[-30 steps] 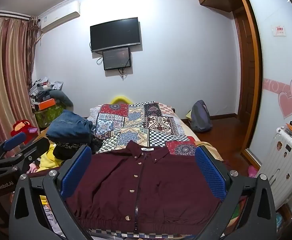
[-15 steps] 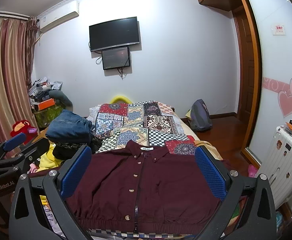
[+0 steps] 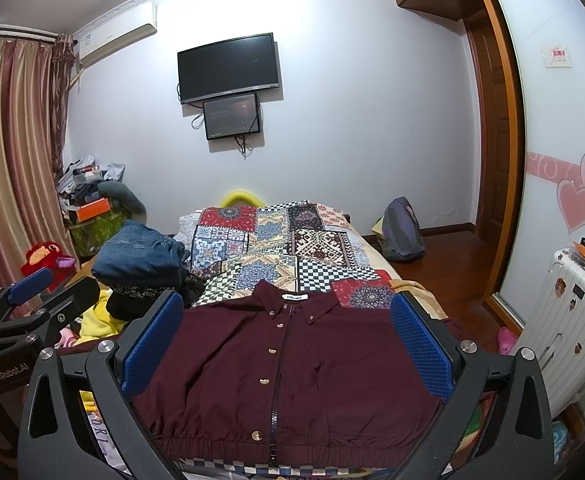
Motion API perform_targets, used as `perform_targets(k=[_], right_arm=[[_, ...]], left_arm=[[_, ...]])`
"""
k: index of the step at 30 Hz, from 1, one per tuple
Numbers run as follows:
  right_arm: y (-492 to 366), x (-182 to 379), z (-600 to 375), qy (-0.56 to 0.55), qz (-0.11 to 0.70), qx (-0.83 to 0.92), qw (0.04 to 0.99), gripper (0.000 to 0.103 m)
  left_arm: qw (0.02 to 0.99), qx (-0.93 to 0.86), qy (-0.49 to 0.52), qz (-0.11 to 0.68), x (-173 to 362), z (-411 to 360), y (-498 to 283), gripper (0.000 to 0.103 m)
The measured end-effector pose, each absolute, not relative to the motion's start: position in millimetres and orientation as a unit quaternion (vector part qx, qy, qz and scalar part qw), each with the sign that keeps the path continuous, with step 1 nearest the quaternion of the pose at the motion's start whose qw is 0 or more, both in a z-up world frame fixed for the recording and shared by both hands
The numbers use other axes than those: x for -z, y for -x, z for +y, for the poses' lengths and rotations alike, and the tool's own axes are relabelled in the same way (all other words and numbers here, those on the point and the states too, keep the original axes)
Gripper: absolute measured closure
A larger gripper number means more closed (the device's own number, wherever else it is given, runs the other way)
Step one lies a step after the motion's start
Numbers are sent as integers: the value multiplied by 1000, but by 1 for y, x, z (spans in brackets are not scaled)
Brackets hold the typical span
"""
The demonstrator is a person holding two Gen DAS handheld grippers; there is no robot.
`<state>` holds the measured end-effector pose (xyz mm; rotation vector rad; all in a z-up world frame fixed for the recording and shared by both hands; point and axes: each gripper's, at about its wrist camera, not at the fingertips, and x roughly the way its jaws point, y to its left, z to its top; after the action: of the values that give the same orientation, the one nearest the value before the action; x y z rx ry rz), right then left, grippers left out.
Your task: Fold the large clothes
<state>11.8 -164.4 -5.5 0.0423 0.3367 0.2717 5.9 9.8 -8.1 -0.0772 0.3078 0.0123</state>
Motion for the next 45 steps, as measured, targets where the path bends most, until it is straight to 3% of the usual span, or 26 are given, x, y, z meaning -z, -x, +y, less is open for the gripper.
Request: perform_targets(k=[45], right_arm=[[-19,5,-165,-17,180,-129,975,0]], left_arm=[[985,-1,57,162,11,17,-20,0]])
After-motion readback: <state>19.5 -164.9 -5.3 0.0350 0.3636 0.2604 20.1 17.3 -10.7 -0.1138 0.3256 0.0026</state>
